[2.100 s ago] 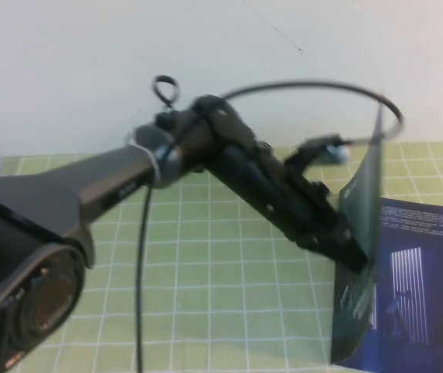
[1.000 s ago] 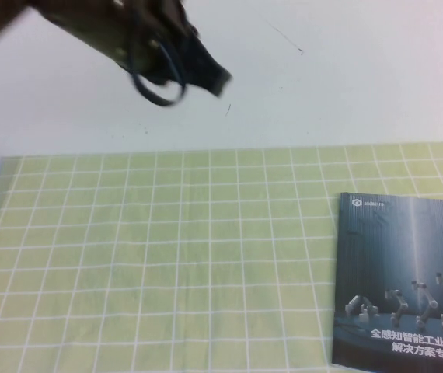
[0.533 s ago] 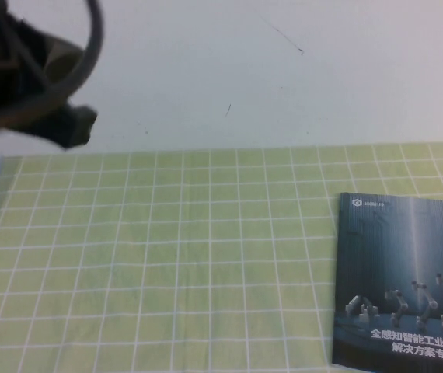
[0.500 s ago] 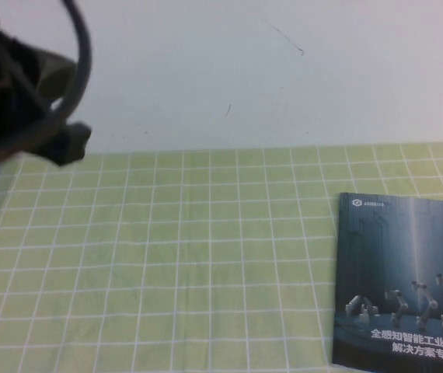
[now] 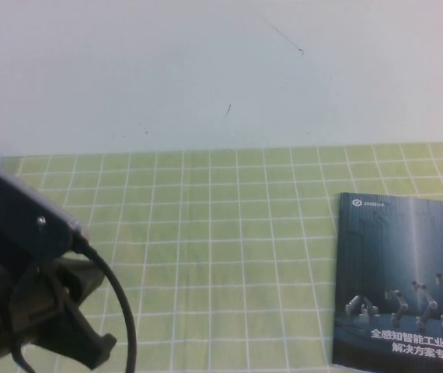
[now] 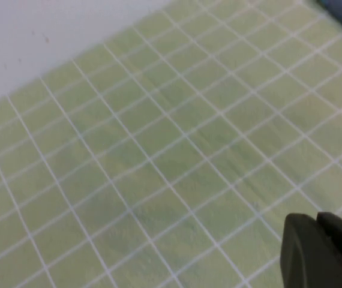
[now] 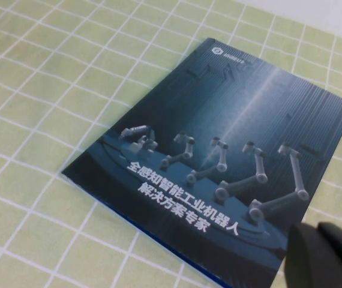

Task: Close book
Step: 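Close the open booklet and leave it lying on the table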

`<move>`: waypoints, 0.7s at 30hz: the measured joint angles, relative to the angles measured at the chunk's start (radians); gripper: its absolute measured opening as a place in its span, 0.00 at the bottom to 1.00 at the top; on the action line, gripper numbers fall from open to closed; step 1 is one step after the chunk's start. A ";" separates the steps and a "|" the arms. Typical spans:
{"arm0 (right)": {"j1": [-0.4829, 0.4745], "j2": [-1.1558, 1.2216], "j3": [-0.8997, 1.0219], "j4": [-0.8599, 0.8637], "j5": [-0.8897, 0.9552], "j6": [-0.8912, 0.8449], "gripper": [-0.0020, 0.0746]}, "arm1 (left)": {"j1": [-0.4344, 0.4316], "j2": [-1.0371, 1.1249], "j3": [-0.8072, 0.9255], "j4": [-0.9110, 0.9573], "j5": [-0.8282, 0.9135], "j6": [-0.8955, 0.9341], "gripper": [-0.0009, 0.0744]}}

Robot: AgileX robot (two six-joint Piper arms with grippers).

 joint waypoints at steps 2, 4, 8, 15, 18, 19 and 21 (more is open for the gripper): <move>0.000 0.000 0.000 0.000 0.000 0.000 0.02 | 0.000 0.007 0.039 -0.006 0.000 0.000 0.01; 0.000 0.000 0.000 0.000 0.000 0.000 0.02 | 0.000 0.008 0.062 -0.007 0.013 -0.003 0.01; 0.000 0.000 0.000 0.002 0.000 0.000 0.02 | 0.007 -0.001 0.073 0.016 0.097 -0.075 0.01; 0.000 0.000 0.000 0.013 -0.002 0.000 0.02 | 0.061 -0.173 0.086 0.085 0.120 -0.129 0.01; 0.000 0.000 0.000 0.015 -0.002 0.000 0.02 | 0.139 -0.295 0.136 0.090 0.049 -0.137 0.01; 0.000 0.000 0.000 0.017 -0.002 0.000 0.02 | 0.174 -0.339 0.165 0.090 0.005 -0.138 0.01; 0.000 0.000 0.000 0.019 -0.004 0.000 0.02 | 0.249 -0.414 0.235 0.090 -0.101 -0.138 0.01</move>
